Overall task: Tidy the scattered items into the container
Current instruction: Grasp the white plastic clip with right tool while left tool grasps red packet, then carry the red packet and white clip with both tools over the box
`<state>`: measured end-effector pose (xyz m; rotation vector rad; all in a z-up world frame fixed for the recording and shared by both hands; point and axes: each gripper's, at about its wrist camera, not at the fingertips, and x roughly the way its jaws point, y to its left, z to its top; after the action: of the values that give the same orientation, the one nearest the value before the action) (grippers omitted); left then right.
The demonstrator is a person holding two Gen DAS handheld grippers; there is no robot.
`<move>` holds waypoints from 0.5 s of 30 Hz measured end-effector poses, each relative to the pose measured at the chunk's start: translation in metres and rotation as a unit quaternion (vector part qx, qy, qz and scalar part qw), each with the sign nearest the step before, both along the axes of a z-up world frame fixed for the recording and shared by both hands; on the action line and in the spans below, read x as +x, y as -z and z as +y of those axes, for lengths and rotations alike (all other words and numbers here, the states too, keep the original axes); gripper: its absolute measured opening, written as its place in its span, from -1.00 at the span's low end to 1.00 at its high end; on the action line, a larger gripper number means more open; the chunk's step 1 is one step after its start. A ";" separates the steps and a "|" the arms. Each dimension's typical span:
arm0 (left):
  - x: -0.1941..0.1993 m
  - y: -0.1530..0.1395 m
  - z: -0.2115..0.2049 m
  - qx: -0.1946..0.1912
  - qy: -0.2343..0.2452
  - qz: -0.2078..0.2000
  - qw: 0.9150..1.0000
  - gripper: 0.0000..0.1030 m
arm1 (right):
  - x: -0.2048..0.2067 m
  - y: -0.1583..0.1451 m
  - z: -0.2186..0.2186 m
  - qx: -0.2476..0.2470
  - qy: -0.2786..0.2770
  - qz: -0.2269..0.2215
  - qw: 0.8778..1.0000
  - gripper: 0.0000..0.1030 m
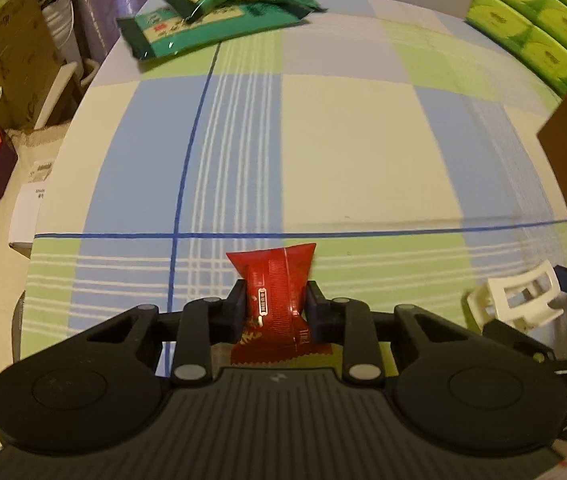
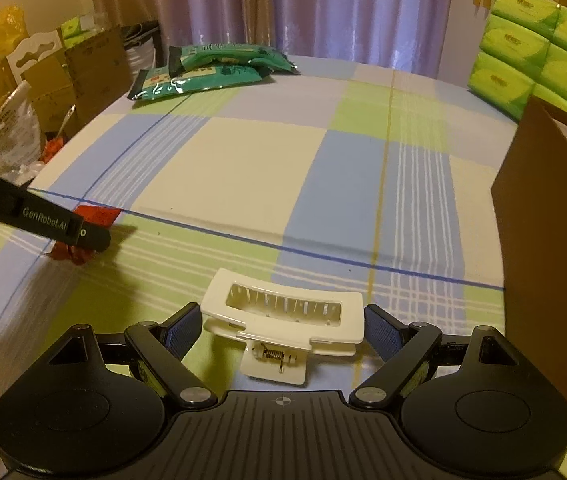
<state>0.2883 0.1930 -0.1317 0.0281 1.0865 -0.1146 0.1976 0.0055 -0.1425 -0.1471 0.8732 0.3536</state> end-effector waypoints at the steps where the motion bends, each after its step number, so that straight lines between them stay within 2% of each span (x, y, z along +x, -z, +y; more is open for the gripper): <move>1: -0.004 -0.005 -0.003 -0.001 0.003 -0.005 1.000 -0.53 | -0.002 -0.003 -0.002 0.003 0.000 0.000 1.000 0.63; 6: -0.022 -0.032 -0.019 -0.014 0.017 -0.032 0.999 -0.53 | -0.014 -0.022 -0.018 0.028 -0.005 -0.004 1.000 0.63; 15: -0.060 -0.080 -0.071 -0.031 0.058 -0.078 0.995 -0.53 | -0.046 -0.065 -0.060 0.063 -0.020 -0.025 0.998 0.63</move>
<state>0.2278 0.1219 -0.0516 0.0431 0.9249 -0.2477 0.1518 -0.0549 -0.0774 -0.0563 0.7969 0.4390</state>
